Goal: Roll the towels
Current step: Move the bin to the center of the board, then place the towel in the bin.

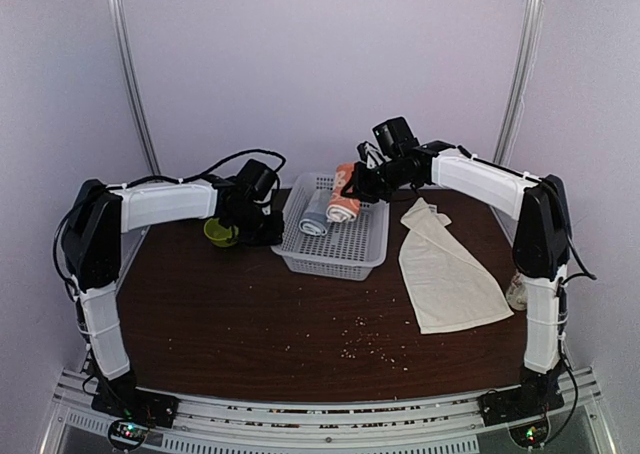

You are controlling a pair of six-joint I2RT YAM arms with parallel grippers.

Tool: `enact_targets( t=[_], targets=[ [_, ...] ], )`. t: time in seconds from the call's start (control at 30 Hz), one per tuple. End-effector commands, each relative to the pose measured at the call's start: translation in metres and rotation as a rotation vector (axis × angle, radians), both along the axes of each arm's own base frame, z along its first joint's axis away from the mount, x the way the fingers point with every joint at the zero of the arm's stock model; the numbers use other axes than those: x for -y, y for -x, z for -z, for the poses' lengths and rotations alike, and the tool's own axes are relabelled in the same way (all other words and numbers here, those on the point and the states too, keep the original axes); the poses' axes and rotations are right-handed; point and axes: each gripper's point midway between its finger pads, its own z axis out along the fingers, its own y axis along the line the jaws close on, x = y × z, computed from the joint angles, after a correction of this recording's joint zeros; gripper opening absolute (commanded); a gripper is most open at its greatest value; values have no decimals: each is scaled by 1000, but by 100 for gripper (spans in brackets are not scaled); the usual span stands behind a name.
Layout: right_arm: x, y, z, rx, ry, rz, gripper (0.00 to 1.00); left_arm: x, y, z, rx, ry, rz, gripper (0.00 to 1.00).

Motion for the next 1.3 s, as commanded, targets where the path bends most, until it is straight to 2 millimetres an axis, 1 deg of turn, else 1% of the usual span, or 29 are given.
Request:
enact_targets(
  t=[0.0,0.03,0.13,0.23,0.37,0.53,0.8,0.97,1.0,1.27],
  targets=[
    [16,10,-8,-21,35,50,0,7,36,-2,-15,-20,53,0],
    [19,11,-5,-30,42,60,0,6,44,2,-25,-24,54,0],
    [25,17,6,-61,54,84,0,6,61,5,-37,-3,45,0],
    [27,24,21,-101,49,96,0,9,74,9,-49,15,37,0],
    [32,33,45,-157,65,108,0,13,86,12,-55,37,35,0],
    [36,35,71,-216,102,132,0,18,94,14,-65,47,40,0],
    [30,21,94,-244,83,184,0,22,99,16,-73,64,49,0],
    [26,9,102,-251,92,201,0,24,100,15,-71,67,60,0],
    [25,6,101,-247,93,201,0,24,100,14,-69,68,61,0],
    [24,-7,113,-260,103,188,0,28,100,12,-70,72,83,0]
  ],
)
